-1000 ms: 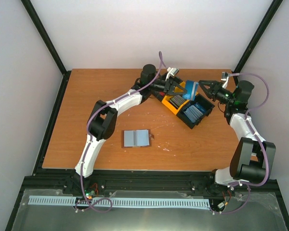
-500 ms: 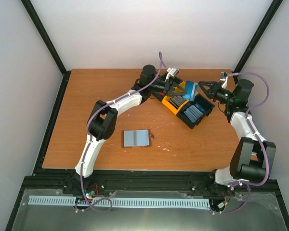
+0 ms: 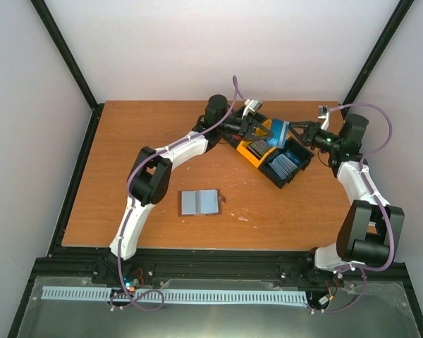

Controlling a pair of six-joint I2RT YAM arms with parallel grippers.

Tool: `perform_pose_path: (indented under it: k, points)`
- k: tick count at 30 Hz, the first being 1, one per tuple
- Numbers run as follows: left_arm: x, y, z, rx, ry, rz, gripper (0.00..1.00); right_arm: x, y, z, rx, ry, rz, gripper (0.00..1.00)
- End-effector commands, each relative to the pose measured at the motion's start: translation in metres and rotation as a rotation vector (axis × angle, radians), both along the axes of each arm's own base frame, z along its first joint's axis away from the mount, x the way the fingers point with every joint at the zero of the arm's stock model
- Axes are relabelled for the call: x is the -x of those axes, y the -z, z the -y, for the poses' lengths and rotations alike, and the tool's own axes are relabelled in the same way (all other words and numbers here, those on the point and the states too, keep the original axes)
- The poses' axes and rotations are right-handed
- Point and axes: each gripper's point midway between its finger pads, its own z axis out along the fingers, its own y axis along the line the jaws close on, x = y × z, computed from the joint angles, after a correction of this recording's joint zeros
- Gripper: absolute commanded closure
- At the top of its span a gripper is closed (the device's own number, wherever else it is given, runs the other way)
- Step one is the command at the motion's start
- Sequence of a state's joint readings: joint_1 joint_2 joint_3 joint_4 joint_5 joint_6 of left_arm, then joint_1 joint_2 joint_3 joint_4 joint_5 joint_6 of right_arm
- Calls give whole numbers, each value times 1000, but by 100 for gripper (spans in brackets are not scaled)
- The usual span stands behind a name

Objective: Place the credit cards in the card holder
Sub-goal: Place the credit card in the storage box.

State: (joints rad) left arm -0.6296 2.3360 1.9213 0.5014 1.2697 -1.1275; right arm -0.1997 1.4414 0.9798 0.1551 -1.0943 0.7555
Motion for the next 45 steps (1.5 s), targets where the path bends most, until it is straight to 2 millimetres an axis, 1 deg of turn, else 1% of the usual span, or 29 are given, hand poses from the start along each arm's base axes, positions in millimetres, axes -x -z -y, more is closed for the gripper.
perform_pose_path:
  k: [1, 5, 7, 10, 13, 16, 19, 24, 27, 31, 39, 42, 45]
  points:
    - [14, -45, 1, 64, 16, 75, 99, 14, -4, -24, -1, -122, 39, 84]
    - [3, -31, 8, 20, -4, -1, 99, 16, -1, -28, -25, -138, 26, 83]
    - [0, -26, 10, 13, -9, -19, 99, 17, 0, -28, -35, -138, 21, 85]
    - [-4, -20, 12, -1, -20, -39, 99, 15, 5, -27, -39, -123, 4, 89]
    - [-10, -8, 16, -22, -31, -71, 99, 11, 16, -22, -38, -92, -24, 94]
    - [-14, 5, 18, -34, -33, -97, 99, 9, 30, -16, -48, -65, -53, 97]
    - [-18, 15, 22, -35, -27, -110, 99, 7, 42, -6, -56, -42, -71, 97]
    - [-23, 26, 28, -30, -23, -135, 97, 3, 50, 4, -59, -23, -77, 97]
    - [-26, 37, 31, -27, -19, -157, 93, 0, 62, 10, -65, -13, -101, 97]
    - [-29, 51, 35, -34, -18, -191, 92, -4, 78, 17, -85, 3, -135, 97]
    - [-37, 79, 38, -69, -37, -254, 91, -15, 97, 25, -114, 26, -174, 97]
    - [-40, 87, 37, -77, -43, -270, 91, -16, 104, 26, -116, 32, -189, 97]
    - [-43, 91, 34, -81, -47, -277, 91, -18, 106, 29, -109, 42, -194, 97]
